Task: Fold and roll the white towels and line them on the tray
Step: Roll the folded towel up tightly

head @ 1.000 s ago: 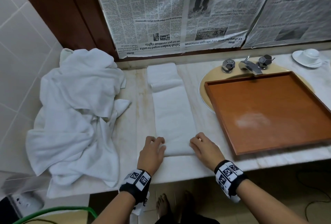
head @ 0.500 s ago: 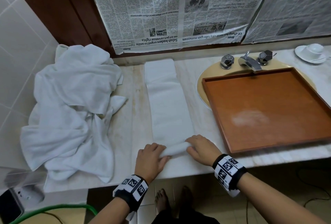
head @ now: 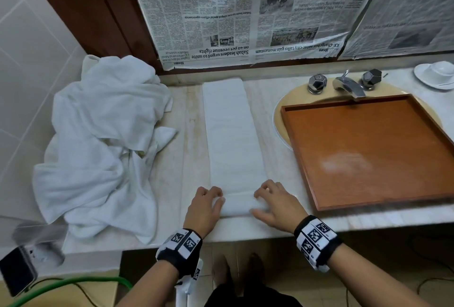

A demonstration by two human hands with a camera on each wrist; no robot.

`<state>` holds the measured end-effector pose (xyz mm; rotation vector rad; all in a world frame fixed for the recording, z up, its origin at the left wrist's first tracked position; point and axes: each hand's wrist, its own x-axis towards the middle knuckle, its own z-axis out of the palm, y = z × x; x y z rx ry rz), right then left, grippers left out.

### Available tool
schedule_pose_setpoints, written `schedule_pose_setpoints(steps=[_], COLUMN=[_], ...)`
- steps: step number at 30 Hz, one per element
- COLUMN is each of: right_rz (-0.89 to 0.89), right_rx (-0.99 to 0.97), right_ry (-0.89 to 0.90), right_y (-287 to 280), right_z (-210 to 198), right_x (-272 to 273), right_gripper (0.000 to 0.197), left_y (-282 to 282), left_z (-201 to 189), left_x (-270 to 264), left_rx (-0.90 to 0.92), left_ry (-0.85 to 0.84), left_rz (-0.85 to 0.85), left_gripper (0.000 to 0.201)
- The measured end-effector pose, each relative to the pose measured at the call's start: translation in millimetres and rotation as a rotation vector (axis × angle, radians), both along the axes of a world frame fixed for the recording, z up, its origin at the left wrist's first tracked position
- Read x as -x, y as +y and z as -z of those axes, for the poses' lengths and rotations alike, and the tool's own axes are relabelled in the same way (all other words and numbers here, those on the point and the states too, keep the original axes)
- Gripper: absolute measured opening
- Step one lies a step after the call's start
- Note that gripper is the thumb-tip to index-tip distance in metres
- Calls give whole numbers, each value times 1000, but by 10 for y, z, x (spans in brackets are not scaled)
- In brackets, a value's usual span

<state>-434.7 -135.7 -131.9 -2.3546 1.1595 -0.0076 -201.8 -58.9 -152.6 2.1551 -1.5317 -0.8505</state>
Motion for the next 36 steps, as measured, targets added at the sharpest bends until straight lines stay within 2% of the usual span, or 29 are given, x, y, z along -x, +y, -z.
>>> schedule_pose_setpoints(steps=[1,3,5,7,9,11,13,16,18,22,24,26,28,31,33,36], right_rz=[-82,-167,-124,-72,-27,8,6,81,165,231,187,123,36,-90,-80,-2], right_rx=[50,131,124,93,28,-71,-163,-260,-224,-48,67,138,151,142,81,-7], right_ry=[64,123,124,107,78,42,12,-80,-133,-72,29,55,25,80,99,-5], right_y=[2,11,14,11,17,-6,-58,-140,-157,-146,-122,-95,-85,-87,-102,-189], right_z=[6,63,79,72,38,35,49,0,-19,4,31,51,58,44,34,43], right_x=[7,-8,-41,-81,-89,-67,-22,16,-27,-138,-173,-192,-151,-68,-66,-120], right_gripper=[48,43,41,56,61,49,38,44,35,25,18,14,29,52,48,39], left_y=[-3,-5,11,62,138,200,207,104,28,-57,-69,-97,-134,-168,-161,-110], left_z=[-21,-32,-2,27,25,48,78,65,43,-10,-27,-25,-36,-84,-74,-17], left_x=[23,60,102,137,150,131,79,6,-1,18,19,40,73,110,112,100], left_rx=[-11,33,154,236,245,246,232,126,48,58,52,6,-45,-81,-23,182], left_ry=[-40,-160,-254,-304,-301,-310,-306,-208,-91,14,45,19,-87,-266,-268,-279], left_rz=[0,40,151,237,258,284,298,259,221,95,43,16,3,2,9,123], left_gripper=[20,16,13,11,28,42,45,56,63,48,45,38,37,37,33,28])
